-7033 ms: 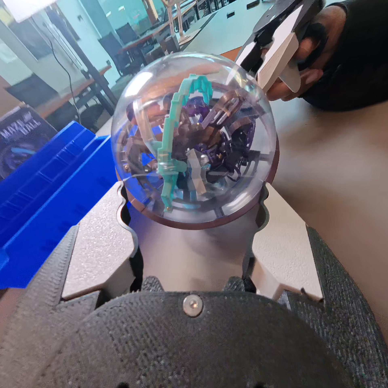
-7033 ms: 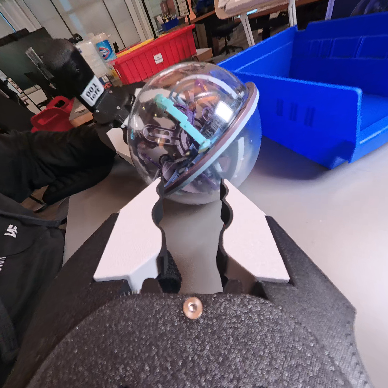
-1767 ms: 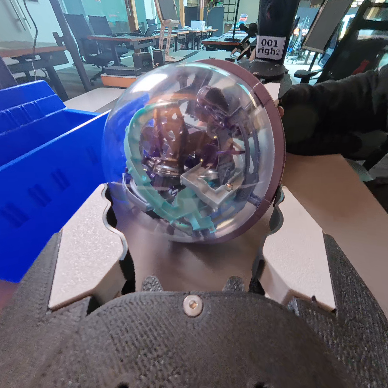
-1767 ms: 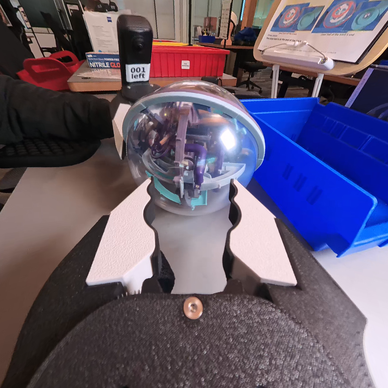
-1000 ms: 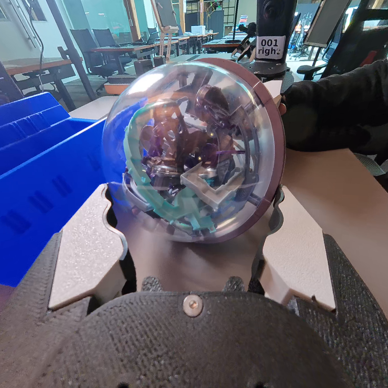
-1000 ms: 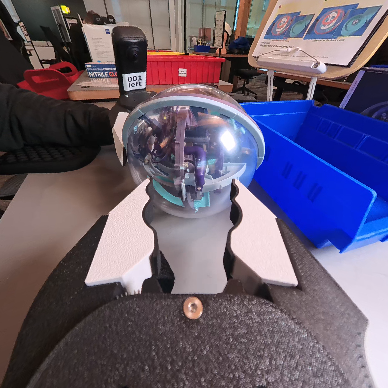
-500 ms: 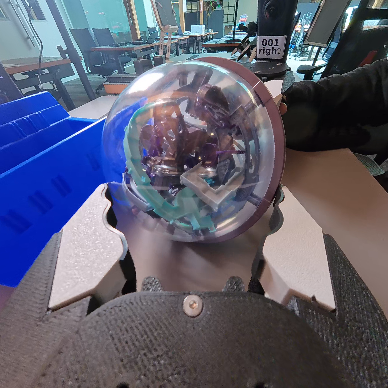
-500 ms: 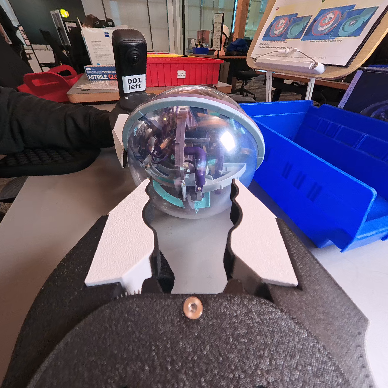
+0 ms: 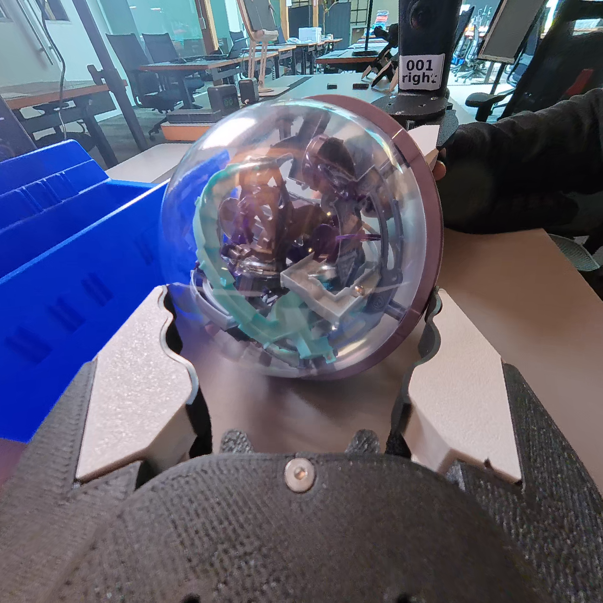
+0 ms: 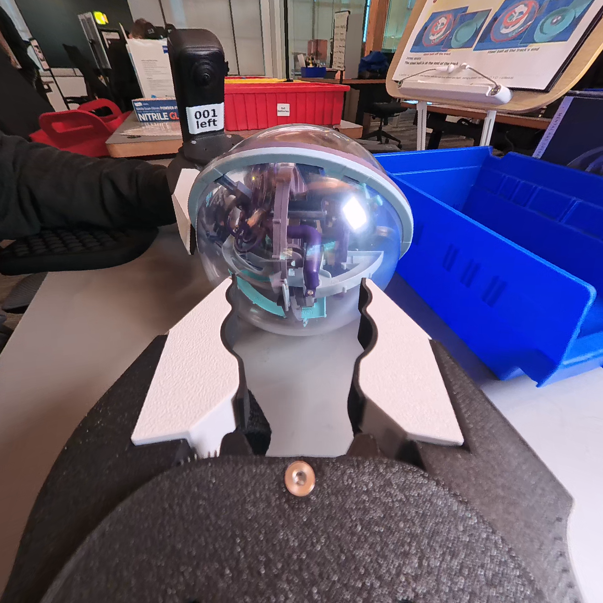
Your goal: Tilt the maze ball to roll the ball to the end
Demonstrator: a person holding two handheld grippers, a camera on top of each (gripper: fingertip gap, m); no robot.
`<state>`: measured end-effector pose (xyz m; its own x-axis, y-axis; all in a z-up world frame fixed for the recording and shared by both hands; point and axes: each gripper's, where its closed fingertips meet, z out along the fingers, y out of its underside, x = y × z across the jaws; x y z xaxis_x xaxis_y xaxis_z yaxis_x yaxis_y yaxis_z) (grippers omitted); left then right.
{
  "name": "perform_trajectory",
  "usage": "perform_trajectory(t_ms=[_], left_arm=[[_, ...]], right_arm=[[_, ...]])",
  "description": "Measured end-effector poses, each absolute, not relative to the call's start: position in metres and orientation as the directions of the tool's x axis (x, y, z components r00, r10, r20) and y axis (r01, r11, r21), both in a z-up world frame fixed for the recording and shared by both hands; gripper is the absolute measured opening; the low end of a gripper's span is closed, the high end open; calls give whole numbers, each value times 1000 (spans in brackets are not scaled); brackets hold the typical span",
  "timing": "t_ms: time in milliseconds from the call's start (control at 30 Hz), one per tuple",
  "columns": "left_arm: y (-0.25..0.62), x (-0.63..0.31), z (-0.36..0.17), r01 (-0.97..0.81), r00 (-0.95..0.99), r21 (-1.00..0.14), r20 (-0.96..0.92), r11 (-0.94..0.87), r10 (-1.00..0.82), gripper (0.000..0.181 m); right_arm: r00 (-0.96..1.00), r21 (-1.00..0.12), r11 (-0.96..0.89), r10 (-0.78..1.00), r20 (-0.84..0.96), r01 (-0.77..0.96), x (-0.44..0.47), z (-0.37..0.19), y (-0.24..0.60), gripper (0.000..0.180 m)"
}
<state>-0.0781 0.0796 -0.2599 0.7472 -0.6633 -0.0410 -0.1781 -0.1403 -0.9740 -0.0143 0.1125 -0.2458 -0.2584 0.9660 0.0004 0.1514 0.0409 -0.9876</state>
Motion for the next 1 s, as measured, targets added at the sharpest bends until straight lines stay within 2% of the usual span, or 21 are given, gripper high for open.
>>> perform_trajectory(t_ms=[300,600,1000], left_arm=[[80,-78,-260,-189,745,-973,-53,-134,-665,148],[83,-83,-258,-204,699,-969,-45,-139,-714,144],[83,-85,-255,-186,670,-972,-16,-146,-742,144]], right_arm=[[-301,-978,98,953,39,182,-12,-250,120,71],[-520,-936,137,852,-55,323,-27,-276,126,96],[-468,-947,109,882,-48,303,-29,-277,125,89]])
